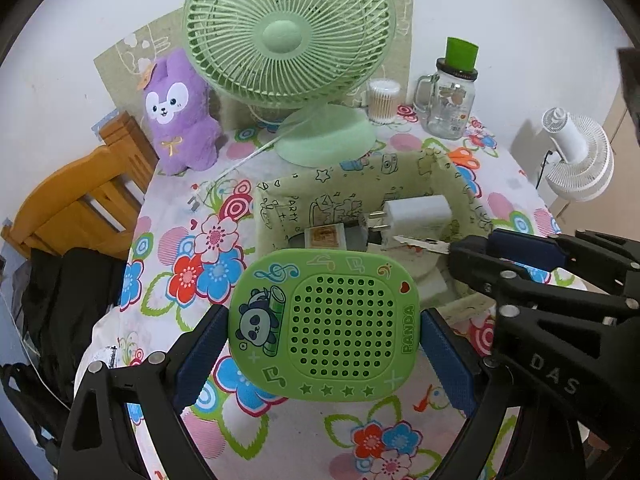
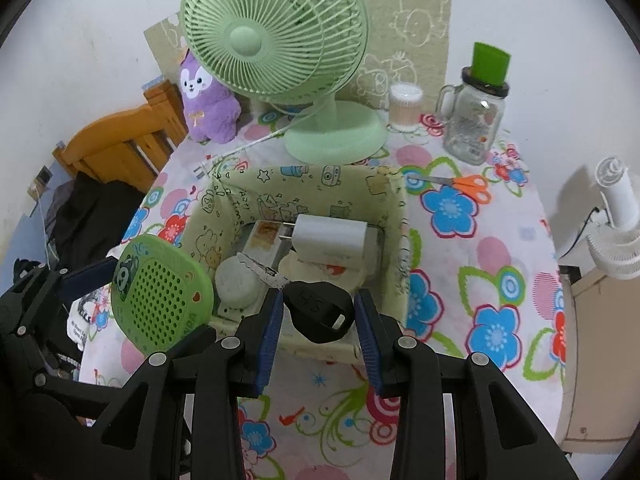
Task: Organize rigid objects
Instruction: 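Lift and carry the card case and car key over the box with both tools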
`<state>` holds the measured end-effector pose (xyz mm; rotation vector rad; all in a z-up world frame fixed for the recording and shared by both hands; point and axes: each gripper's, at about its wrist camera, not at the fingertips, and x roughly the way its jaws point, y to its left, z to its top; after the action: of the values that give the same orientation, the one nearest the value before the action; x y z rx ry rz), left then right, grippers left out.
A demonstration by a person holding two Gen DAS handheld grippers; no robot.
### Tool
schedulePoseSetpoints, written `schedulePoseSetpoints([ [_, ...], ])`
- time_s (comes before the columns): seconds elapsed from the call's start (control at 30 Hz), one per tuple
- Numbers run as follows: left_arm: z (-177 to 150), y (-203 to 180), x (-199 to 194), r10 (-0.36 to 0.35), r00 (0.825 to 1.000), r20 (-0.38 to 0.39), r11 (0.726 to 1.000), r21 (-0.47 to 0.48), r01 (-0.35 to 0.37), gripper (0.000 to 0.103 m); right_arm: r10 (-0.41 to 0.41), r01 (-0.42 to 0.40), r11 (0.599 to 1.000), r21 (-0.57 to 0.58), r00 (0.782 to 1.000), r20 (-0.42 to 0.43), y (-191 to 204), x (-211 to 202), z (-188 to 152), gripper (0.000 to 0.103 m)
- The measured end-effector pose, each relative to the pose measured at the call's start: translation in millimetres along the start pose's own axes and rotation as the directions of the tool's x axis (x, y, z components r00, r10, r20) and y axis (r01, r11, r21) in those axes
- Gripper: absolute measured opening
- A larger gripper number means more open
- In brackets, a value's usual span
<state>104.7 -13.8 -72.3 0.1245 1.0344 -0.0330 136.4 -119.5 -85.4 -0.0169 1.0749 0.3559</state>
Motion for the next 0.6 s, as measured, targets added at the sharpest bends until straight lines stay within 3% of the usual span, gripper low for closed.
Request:
schedulePoseSetpoints([
  [0.53, 11, 6, 23, -0.017, 0.999, -0.045, 1.0, 0.023, 0.018, 0.095, 0.081, -0.078, 0.996, 0.043, 0.994, -0.078, 11, 42, 16, 0.042],
  [0.6, 12, 6, 25, -0.013, 0.999, -0.048, 1.0, 0.026, 0.014, 0.095, 0.082, -0.079, 0.996, 0.046, 0.993, -0.081, 10, 42, 16, 0.055],
])
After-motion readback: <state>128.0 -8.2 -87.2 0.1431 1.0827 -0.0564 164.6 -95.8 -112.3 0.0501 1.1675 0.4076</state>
